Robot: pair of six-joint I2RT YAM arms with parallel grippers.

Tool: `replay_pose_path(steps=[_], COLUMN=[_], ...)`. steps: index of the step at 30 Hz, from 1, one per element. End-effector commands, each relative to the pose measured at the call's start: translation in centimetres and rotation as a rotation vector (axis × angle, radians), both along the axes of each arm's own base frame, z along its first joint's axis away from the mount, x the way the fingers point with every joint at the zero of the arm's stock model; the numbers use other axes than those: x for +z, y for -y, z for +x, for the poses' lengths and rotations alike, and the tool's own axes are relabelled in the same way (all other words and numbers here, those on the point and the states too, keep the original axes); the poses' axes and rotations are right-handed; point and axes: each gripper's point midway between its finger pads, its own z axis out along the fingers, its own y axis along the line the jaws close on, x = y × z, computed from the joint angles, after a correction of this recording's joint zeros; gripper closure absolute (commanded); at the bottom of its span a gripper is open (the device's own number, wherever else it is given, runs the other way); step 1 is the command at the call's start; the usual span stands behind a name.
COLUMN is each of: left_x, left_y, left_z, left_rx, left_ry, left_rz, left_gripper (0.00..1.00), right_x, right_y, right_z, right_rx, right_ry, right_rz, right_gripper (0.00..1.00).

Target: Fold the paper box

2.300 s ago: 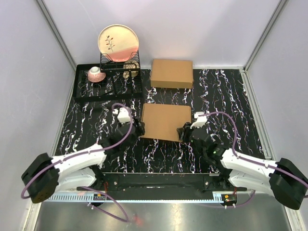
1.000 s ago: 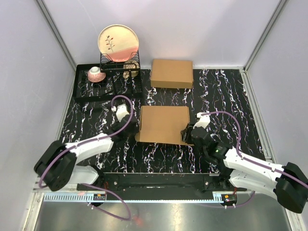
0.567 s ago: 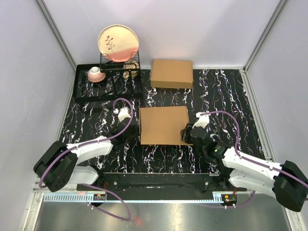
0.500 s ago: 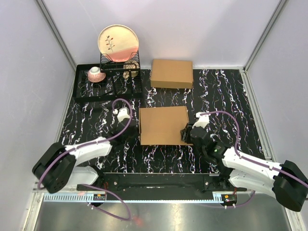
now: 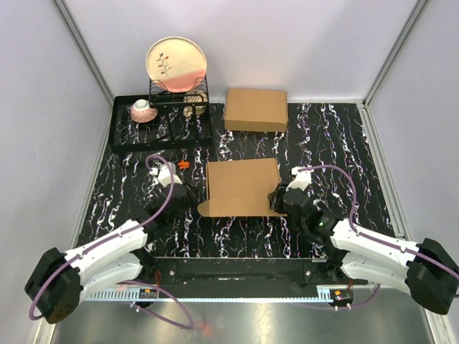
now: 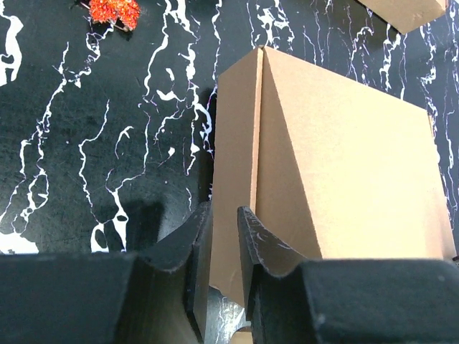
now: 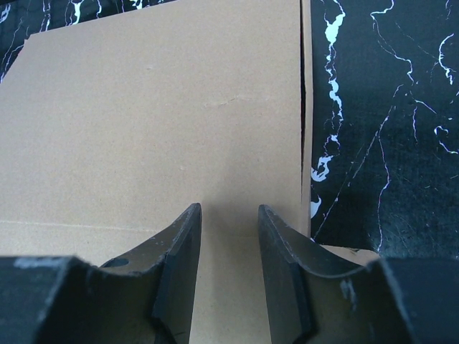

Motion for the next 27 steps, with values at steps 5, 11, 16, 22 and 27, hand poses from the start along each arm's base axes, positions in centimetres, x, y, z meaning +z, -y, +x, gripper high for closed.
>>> replay_pose_path(steps=[5,11,16,22,27], left_x=[1.2,1.3,-0.5,-0.4,4.0], left_y=[1.4,6.6,8.6,5.0,-3.0], left_z=[0.3,-0.7,-1.5,-0.1,0.9], left_rx=[-0.066,-0.307,-0.389,-0.213,0.089], left_ry=[0.011,-0.021,-0.086,-0.061,0.069], left_rz=[-0.131,-0.301,-0.366,-0.225,-0.012], left_gripper=[0.89,0.99,1.00,0.97,0.84], right_x=[0.1,-0.1,-0.5,-0.1,-0.4], right_y=[-0.8,-1.1,-1.5,-1.1,-0.6], right_z=[-0.1,0.0,0.0,0.0,-0.2], right_rx=[0.023,0.031,0.040,0.031,0.023], right_ry=[-0.010,-0.015,-0.028,-0.015,-0.014], right_rz=[0.014,0.017,0.021,0.018,0.000], right_gripper=[0.58,0.58,0.58,0.58,0.58])
